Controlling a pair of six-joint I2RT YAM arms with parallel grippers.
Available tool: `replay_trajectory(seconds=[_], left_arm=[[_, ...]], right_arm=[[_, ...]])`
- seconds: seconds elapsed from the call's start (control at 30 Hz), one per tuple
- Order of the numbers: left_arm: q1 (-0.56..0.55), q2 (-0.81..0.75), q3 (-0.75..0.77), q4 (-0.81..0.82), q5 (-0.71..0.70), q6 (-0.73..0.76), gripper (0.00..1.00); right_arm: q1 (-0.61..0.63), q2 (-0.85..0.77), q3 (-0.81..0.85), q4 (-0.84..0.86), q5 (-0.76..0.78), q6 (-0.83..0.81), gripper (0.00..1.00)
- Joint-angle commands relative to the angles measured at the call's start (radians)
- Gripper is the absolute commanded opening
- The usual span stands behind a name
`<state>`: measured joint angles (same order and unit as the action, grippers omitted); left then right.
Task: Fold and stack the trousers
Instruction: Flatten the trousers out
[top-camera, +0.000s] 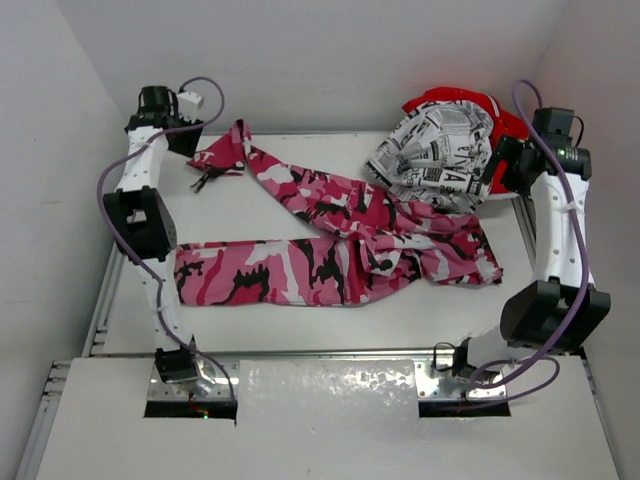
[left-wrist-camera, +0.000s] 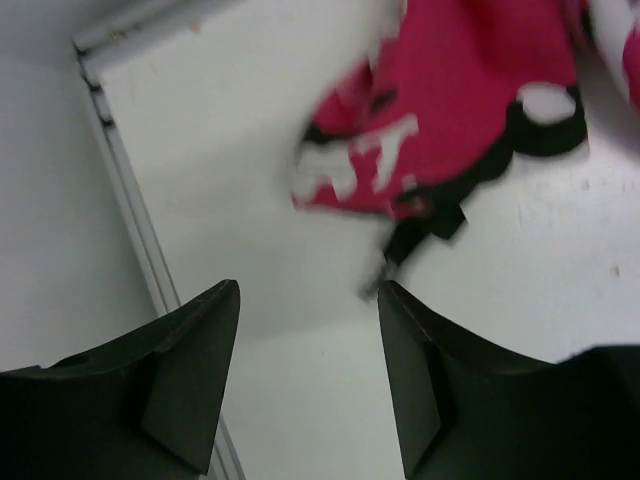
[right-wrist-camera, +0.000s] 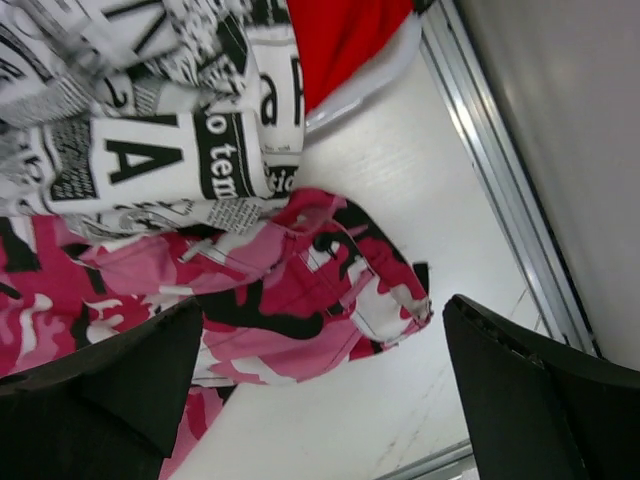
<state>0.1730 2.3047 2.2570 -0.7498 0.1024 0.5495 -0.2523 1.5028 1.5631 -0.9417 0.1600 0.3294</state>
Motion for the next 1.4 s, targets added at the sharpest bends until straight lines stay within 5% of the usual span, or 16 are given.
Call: replay_trajectory(seconds=[0.0,0.07,0.2,0.23,0.3,0.43,0.53,0.57,0.63,0.97,1.13,1.23,1.33,1.37], left_arm=[[0.057,-0.265,-0.136,-0.050,0.058,-0.001,0.56],[0.103,-0.373,-0.302,-0.055,0.114,0.039,0.55],[0.154,-0.676,-0.606,-0.170,0.128,0.236,0.54],[0.175,-0.709,-0.713,-0.198,0.123,0.254,0.54],[0.225,-0.783,-0.802,-0.273,0.140,0.279,0.54],[0.319,-0.869,-1.043,-0.267,0.178,0.268,0.58],[0.370,-0.878,-1.149,-0.214,0.189,0.230,0.83],[0.382,-0.870,-1.187,-0.189,0.200,0.225,0.99],[0.384,-0.863,-1.227,-0.155,0.200,0.216,1.00],[0.355,-0.783,-1.382,0.019,0.224,0.170,1.00],[0.312,-0.768,-1.392,0.039,0.266,0.148,0.99],[0.281,-0.734,-1.412,0.055,0.254,0.142,0.92],[0.273,-0.688,-1.430,0.055,0.244,0.139,0.59],[0.275,-0.680,-1.427,0.050,0.241,0.141,0.32]], right_arm=[[-0.025,-0.039,0.109,-0.035,0.004,-0.038,0.98],[-0.066,-0.081,0.033,-0.026,-0.060,-0.015,0.94],[-0.166,-0.234,-0.263,0.065,-0.183,0.040,0.22],[-0.206,-0.287,-0.382,0.081,-0.209,0.066,0.15],[-0.246,-0.350,-0.487,0.128,-0.240,0.101,0.20],[-0.315,-0.388,-0.705,0.227,-0.307,0.195,0.55],[-0.338,-0.350,-0.782,0.328,-0.377,0.272,0.68],[-0.340,-0.331,-0.794,0.374,-0.390,0.281,0.70],[-0.340,-0.281,-0.799,0.414,-0.398,0.304,0.75],[-0.288,-0.081,-0.883,0.581,-0.284,0.321,0.79],[-0.274,-0.013,-0.887,0.646,-0.286,0.309,0.73],[-0.268,0.007,-0.887,0.662,-0.298,0.310,0.60],[-0.266,0.011,-0.888,0.672,-0.292,0.304,0.41],[-0.266,0.005,-0.890,0.669,-0.290,0.297,0.32]])
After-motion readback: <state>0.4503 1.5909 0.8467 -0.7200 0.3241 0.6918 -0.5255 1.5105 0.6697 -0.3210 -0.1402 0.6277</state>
